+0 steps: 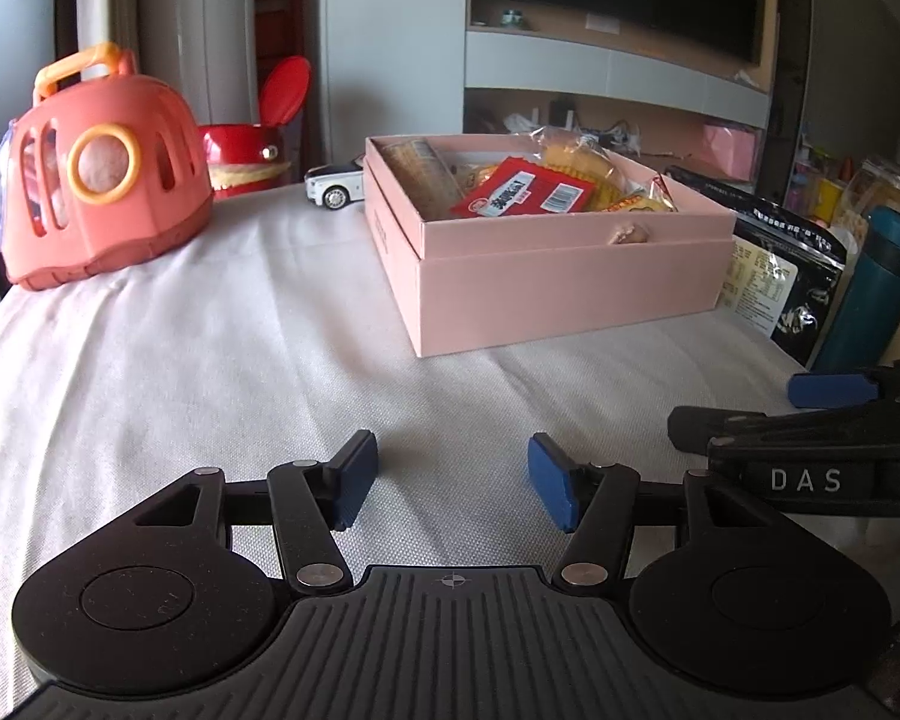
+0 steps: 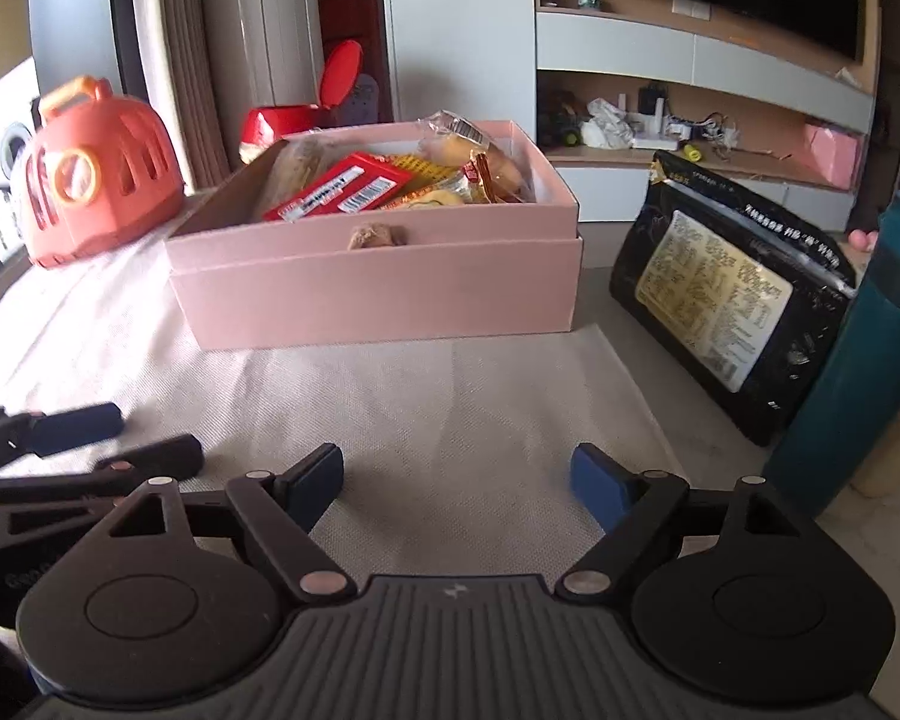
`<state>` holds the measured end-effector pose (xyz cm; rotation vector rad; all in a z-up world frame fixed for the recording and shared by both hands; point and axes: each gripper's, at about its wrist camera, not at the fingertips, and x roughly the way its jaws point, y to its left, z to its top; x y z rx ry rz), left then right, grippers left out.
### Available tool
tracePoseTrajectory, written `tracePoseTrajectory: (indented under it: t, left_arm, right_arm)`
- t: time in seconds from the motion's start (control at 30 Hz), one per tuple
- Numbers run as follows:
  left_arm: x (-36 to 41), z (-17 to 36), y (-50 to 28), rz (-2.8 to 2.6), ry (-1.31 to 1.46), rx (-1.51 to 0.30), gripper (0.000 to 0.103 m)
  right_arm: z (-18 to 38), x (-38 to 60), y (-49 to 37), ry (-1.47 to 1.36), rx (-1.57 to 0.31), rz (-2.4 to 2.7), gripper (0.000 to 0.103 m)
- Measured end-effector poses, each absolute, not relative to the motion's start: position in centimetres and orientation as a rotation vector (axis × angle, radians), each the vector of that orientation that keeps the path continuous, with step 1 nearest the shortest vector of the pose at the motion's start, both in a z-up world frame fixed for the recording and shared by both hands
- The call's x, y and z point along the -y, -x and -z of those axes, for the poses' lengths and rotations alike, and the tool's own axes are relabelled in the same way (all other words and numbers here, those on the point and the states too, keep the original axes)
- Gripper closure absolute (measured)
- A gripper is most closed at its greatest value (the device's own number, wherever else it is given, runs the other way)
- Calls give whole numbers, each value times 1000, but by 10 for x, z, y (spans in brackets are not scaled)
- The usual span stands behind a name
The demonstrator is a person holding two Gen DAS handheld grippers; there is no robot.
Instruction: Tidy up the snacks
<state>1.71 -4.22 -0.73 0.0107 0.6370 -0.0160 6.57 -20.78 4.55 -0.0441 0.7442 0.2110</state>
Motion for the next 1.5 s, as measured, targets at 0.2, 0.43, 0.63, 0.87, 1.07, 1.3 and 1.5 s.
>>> tracePoseTrajectory:
  t: [0.2, 0.43, 0.63, 0.87, 1.07, 1.3, 1.5]
  left_arm:
    - [43, 8, -18, 14, -7, -638, 40]
    - [42, 8, -18, 15, -3, -638, 40]
    - [42, 8, -18, 15, -4, -638, 40]
    - [42, 8, -18, 15, -3, -638, 40]
    - [42, 8, -18, 15, -3, -638, 40]
    - [42, 8, -18, 15, -3, -638, 41]
    - [42, 8, -18, 15, -3, -638, 41]
  right_arm:
    - [-45, 213, -64, 31, -749, -200, 13]
    - [-44, 213, -64, 38, -747, -204, 13]
    - [-44, 214, -65, 36, -746, -205, 13]
    - [-44, 214, -65, 33, -745, -206, 13]
    - [-44, 214, -65, 32, -745, -206, 13]
    - [-44, 214, -65, 32, -745, -206, 13]
    - [-43, 214, -65, 32, -745, -207, 13]
